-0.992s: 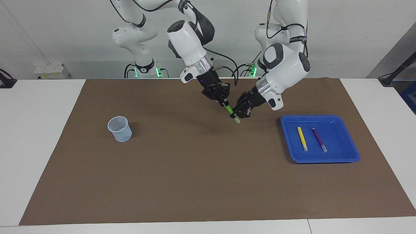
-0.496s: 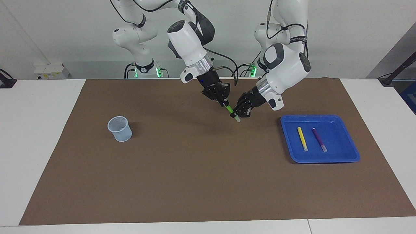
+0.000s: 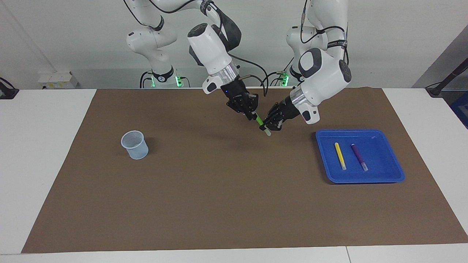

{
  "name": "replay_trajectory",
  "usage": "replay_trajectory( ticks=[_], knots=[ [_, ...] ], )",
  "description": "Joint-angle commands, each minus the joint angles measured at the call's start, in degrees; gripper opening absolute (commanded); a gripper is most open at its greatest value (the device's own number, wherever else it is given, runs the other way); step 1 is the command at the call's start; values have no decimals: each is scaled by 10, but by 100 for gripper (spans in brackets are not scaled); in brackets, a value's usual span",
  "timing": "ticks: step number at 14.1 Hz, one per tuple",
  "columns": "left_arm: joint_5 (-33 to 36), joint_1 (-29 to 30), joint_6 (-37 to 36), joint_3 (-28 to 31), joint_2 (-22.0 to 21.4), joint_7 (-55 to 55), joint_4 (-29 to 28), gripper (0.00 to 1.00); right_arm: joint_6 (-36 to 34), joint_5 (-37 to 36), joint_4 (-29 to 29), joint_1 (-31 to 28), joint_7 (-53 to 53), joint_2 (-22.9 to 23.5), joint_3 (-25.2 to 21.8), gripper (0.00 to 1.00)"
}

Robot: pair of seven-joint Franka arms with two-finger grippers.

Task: Right arm passes pens to left for tray arrangement
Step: 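Open the right gripper and pull it back from the green pen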

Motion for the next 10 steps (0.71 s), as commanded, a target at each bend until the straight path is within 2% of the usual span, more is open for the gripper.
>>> replay_trajectory(
  ticks=[1, 5, 7, 10],
  knots=[
    [-3, 21, -32, 1, -14, 23, -1, 0, 6, 12, 3, -9, 1, 3, 5, 100],
    [9, 62, -90, 2, -15, 124, 9, 0, -5, 1, 3, -34, -15, 4, 4, 100],
    [65, 87, -132, 2, -14, 197, 22, 0, -41, -7, 4, -61, -69, 3, 2, 100],
    [142, 135, -190, 2, -13, 377, 36, 0, -121, -62, 8, -137, -164, -5, 1, 100]
  ],
)
